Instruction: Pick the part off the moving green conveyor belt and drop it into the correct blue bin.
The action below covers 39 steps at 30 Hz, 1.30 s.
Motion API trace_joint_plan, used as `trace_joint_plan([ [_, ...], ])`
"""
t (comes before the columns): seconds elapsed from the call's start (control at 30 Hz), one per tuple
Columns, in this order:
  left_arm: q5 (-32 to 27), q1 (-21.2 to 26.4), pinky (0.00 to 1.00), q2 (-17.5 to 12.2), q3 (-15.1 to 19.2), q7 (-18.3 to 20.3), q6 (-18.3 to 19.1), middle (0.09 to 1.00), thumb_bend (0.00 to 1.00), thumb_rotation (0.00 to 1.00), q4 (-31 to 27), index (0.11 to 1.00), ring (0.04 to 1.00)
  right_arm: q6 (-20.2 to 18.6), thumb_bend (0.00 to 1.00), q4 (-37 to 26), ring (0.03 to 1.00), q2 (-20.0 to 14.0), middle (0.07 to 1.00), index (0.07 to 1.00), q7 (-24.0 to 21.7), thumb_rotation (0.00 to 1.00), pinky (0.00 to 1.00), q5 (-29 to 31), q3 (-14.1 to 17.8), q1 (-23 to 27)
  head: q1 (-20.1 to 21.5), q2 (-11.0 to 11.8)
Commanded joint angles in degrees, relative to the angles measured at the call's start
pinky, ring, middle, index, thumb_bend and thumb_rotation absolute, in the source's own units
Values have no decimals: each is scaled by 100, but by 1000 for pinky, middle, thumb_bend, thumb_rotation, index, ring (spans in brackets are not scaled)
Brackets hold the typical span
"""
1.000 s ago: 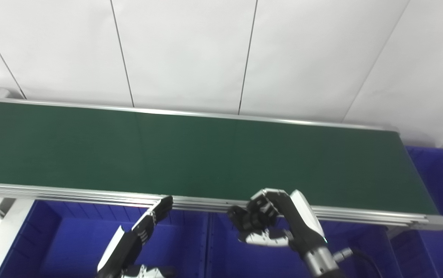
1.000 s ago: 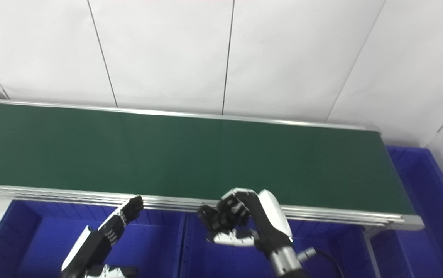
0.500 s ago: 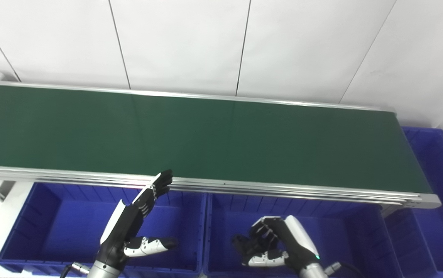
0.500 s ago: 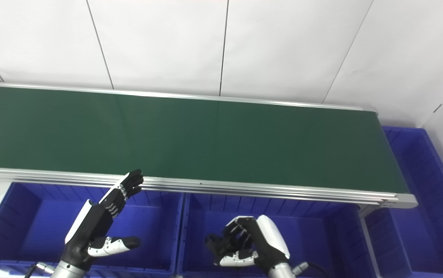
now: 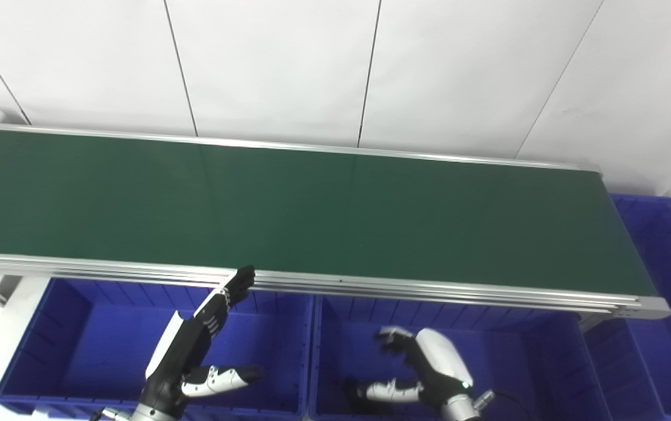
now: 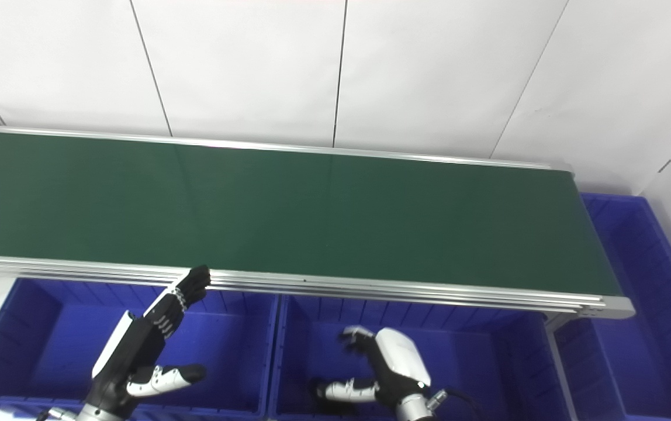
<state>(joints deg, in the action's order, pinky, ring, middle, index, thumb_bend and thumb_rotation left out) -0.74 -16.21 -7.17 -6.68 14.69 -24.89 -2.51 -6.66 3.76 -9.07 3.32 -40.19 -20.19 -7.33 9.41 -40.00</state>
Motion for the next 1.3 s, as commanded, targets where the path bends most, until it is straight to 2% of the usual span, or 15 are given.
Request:
trace_joint_plan([
  [0.0,-87,-23,933,-87,18,35,-201,940,683,504,-29,922,939,521,650,-312,1000,91,1000,961,409,521,1000,153,60,-139,-6,-7],
  [0.17,-110,-36,921,-116,35,64,-201,939,692,494,72,925,932,1094,627,-893,1000,205,1000,970,680,486,1000,620,158,-594,33,142],
  [0.23,-137,-24,924,-125,50,71,-201,947,711,513,135,929,938,1321,606,-1001,937,227,980,967,665,473,882,815,145,-719,68,217],
  [0.33,-130,16,922,-125,66,78,-202,950,716,520,216,932,940,1476,617,-1117,914,258,964,952,588,456,842,957,64,-881,94,295],
  [0.4,-142,48,921,-120,72,103,-203,948,712,509,260,925,937,1646,640,-1157,907,273,955,948,563,505,827,1102,16,-968,110,334],
  [0.43,-149,61,923,-119,74,118,-203,948,706,503,278,923,937,1726,673,-1171,911,277,955,954,551,612,836,1178,0,-1001,110,334],
  [0.47,-167,77,923,-112,80,139,-203,948,704,501,309,922,937,1760,685,-1191,912,274,955,956,465,649,839,1337,-16,-1032,133,390],
  [0.5,-180,87,926,-105,87,157,-203,949,706,497,331,922,939,1778,718,-1205,930,272,970,974,399,779,859,1450,-25,-1053,133,390],
  [0.53,-173,99,928,-94,96,158,-203,950,707,494,362,921,940,1840,735,-1159,939,284,977,983,349,846,869,1596,-29,-1068,155,496],
  [0.57,-168,109,924,-81,104,161,-203,950,711,500,384,921,940,1938,742,-1085,957,312,993,995,323,942,885,1756,-21,-1080,155,496],
  [0.6,-159,119,923,-69,108,161,-203,950,712,501,407,921,940,2025,740,-1013,965,333,998,999,314,973,895,1855,-6,-1080,148,556],
  [0.7,-141,125,923,-32,99,161,-203,948,707,498,453,921,937,2228,771,-781,979,463,1000,1000,252,994,923,2330,67,-1110,134,622],
  [0.83,-178,119,913,2,118,214,-203,945,704,497,522,923,937,2486,730,-581,987,536,1000,1000,225,1000,948,2523,143,-1078,130,786],
  [1.07,-189,113,911,37,176,269,-203,936,737,503,668,914,934,2772,709,-261,987,657,1000,999,216,1000,948,2583,237,-1018,128,1065],
  [1.27,-233,144,914,38,184,356,-203,940,742,491,745,915,940,2908,687,-145,993,724,1000,998,255,1000,969,2480,310,-985,156,1169],
])
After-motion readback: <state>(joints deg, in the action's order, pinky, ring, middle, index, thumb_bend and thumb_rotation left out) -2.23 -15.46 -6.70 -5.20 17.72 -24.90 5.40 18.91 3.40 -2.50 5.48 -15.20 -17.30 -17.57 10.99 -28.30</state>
